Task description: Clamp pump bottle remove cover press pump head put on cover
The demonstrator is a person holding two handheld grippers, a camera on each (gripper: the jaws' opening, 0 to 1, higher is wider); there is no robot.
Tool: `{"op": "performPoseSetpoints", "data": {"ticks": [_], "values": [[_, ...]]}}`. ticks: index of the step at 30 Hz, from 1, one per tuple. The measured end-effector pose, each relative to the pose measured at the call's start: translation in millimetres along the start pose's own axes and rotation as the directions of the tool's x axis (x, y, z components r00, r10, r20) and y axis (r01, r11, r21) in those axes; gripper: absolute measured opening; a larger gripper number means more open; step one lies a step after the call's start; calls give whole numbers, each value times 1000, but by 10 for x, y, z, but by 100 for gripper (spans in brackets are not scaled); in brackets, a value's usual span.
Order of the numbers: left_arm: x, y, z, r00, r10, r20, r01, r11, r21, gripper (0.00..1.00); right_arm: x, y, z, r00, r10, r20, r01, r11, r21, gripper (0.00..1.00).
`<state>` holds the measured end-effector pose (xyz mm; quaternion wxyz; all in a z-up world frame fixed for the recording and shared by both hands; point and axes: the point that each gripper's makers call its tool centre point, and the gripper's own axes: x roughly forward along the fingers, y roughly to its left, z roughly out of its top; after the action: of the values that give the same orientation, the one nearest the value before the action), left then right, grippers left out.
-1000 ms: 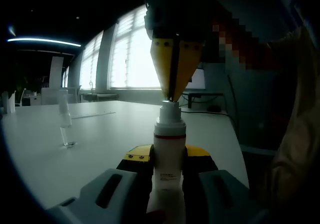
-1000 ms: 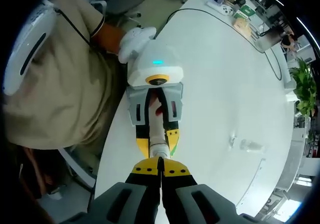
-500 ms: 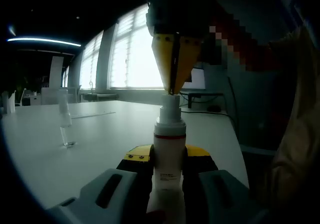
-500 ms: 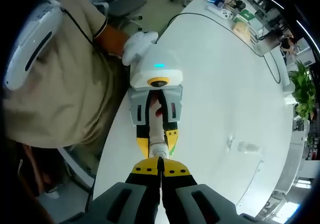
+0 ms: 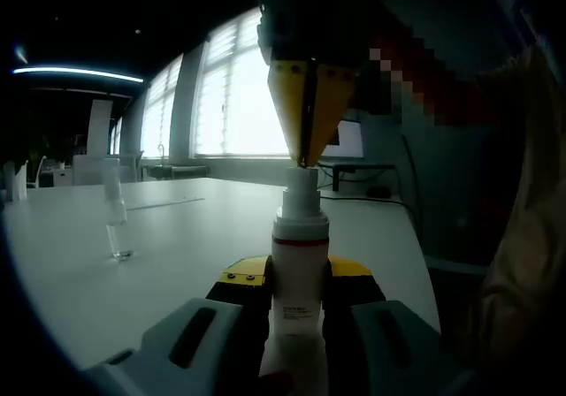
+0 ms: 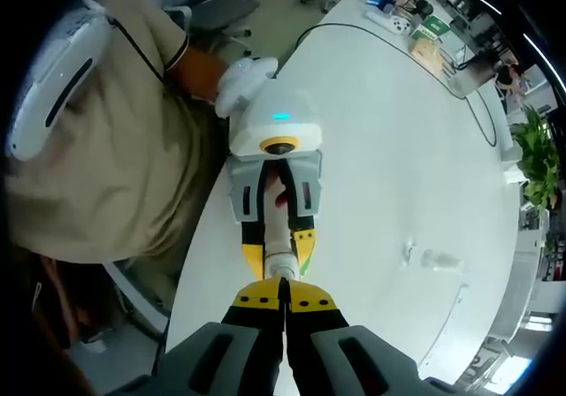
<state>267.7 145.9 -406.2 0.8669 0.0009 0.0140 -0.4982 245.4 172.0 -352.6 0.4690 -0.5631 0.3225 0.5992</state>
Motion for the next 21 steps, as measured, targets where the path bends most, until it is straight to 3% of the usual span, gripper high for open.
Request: {"op": "performPoseSetpoints", "data": {"ticks": [21], "values": [[3,-25,3,1000,0,0,0,1000,0,13,2,7,-5,1000,-4,-6,4,1000,-6,0]]}}
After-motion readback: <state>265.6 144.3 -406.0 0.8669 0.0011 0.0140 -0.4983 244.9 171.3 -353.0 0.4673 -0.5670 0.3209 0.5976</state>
